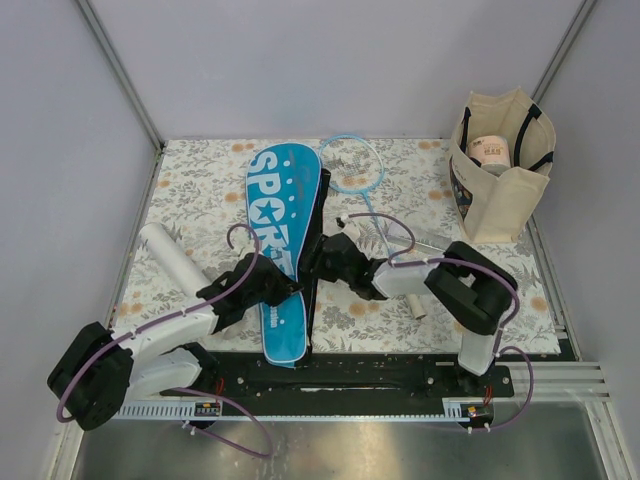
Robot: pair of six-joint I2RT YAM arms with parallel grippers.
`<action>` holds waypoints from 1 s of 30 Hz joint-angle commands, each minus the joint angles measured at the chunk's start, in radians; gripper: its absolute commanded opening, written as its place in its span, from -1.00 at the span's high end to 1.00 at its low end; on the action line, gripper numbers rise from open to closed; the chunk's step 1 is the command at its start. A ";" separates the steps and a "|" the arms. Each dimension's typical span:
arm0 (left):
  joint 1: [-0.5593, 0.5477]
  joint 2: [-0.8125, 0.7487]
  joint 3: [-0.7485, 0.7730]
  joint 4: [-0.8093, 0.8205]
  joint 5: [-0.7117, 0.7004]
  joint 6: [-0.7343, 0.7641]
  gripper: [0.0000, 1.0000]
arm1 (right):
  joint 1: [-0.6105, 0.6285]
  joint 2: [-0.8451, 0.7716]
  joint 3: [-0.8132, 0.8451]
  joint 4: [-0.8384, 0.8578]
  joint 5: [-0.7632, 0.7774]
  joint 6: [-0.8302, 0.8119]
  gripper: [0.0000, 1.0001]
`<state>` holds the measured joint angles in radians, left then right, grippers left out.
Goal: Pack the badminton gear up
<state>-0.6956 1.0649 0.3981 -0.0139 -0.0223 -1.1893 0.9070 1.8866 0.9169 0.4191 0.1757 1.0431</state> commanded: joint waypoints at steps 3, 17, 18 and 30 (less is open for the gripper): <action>-0.012 0.039 0.041 0.041 0.042 0.020 1.00 | -0.020 -0.245 -0.147 -0.049 -0.126 -0.146 -0.07; -0.010 0.046 0.071 0.049 0.036 0.025 1.00 | 0.018 -0.393 -0.420 0.130 -0.346 -0.031 0.51; -0.012 0.047 0.070 0.049 0.036 0.023 1.00 | 0.033 -0.377 -0.414 0.150 -0.349 -0.026 0.53; -0.013 0.050 0.042 0.094 0.039 -0.033 1.00 | 0.124 -0.034 -0.282 0.474 -0.369 0.100 0.62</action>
<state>-0.7010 1.1141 0.4217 -0.0132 -0.0048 -1.1828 1.0164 1.7927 0.5697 0.7601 -0.1860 1.1126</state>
